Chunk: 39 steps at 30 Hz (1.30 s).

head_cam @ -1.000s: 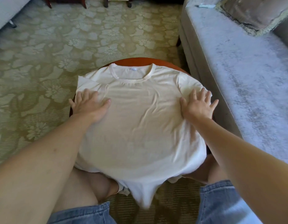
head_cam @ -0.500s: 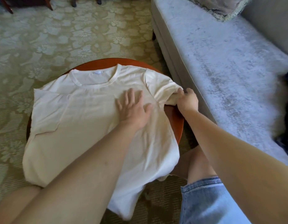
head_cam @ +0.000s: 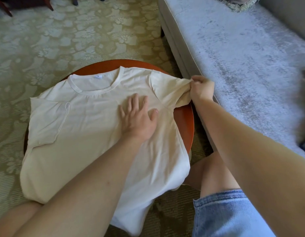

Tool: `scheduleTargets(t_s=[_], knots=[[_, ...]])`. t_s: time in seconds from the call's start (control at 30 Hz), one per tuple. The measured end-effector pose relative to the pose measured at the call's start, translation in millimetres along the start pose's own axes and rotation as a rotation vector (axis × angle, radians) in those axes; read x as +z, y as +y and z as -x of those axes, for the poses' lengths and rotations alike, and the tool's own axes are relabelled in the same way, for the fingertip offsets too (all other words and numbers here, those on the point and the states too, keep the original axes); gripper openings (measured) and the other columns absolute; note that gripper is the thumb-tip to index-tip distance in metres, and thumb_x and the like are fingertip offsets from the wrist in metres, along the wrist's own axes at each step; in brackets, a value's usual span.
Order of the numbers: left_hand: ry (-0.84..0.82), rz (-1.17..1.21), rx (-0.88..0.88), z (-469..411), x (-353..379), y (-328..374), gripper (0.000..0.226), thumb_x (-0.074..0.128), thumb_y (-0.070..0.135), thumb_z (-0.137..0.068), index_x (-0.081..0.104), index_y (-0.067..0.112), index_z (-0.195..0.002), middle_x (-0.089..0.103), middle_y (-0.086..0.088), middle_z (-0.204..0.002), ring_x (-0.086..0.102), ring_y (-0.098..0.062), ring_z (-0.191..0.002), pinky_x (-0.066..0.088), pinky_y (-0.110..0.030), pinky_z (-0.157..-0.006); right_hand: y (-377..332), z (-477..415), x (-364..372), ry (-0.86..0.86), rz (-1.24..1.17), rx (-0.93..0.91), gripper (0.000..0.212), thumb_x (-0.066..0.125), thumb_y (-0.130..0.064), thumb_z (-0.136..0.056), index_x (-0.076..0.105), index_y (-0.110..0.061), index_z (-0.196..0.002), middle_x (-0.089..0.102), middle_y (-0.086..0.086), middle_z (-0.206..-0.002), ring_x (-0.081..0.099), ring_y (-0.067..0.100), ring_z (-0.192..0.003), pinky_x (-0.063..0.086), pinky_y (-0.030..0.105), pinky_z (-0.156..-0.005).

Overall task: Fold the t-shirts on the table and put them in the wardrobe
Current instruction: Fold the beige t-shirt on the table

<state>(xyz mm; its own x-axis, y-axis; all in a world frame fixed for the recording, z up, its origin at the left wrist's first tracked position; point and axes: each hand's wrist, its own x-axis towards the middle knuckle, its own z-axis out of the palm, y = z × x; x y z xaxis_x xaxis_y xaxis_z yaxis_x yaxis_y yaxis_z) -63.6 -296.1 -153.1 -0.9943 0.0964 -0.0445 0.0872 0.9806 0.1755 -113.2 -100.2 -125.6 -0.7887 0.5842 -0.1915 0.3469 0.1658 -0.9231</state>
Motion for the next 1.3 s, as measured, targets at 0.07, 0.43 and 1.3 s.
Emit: scheduleTargets(t_s=[0.07, 0.43, 1.3], knots=[[0.016, 0.006, 0.001, 0.7, 0.2, -0.2, 0.062, 0.026, 0.056, -0.098, 0.019, 0.029, -0.153, 0.007, -0.003, -0.163, 0.001, -0.023, -0.150, 0.000, -0.053, -0.120, -11.5, -4.4, -1.8, 0.000, -0.002, -0.045, 0.034, 0.044, -0.006, -0.091, 0.069, -0.015, -0.113, 0.068, 0.003, -0.104, 0.064, 0.016, -0.099, 0.052, 0.031, -0.094], [0.002, 0.000, 0.008, -1.2, -0.4, -0.9, 0.067, 0.023, 0.060, -0.096, 0.015, 0.029, -0.154, 0.006, -0.003, -0.163, -0.001, -0.023, -0.150, 0.000, -0.054, -0.119, -2.0, 16.2, -7.9, 0.046, 0.276, -0.073, 0.035, 0.044, -0.002, -0.085, 0.062, 0.004, -0.115, 0.066, 0.018, -0.108, 0.061, 0.031, -0.099, 0.049, 0.040, -0.081], [-0.012, -0.017, -0.007, 1.2, -3.5, 0.8, 0.065, 0.019, 0.059, -0.097, 0.014, 0.029, -0.155, 0.004, -0.002, -0.164, -0.001, -0.022, -0.150, 0.001, -0.052, -0.120, -3.6, 55.3, 9.8, -0.370, 0.008, 0.270, 0.050, 0.057, -0.014, -0.095, 0.040, -0.010, -0.142, 0.061, 0.017, -0.125, 0.067, 0.030, -0.099, 0.058, 0.029, -0.077]])
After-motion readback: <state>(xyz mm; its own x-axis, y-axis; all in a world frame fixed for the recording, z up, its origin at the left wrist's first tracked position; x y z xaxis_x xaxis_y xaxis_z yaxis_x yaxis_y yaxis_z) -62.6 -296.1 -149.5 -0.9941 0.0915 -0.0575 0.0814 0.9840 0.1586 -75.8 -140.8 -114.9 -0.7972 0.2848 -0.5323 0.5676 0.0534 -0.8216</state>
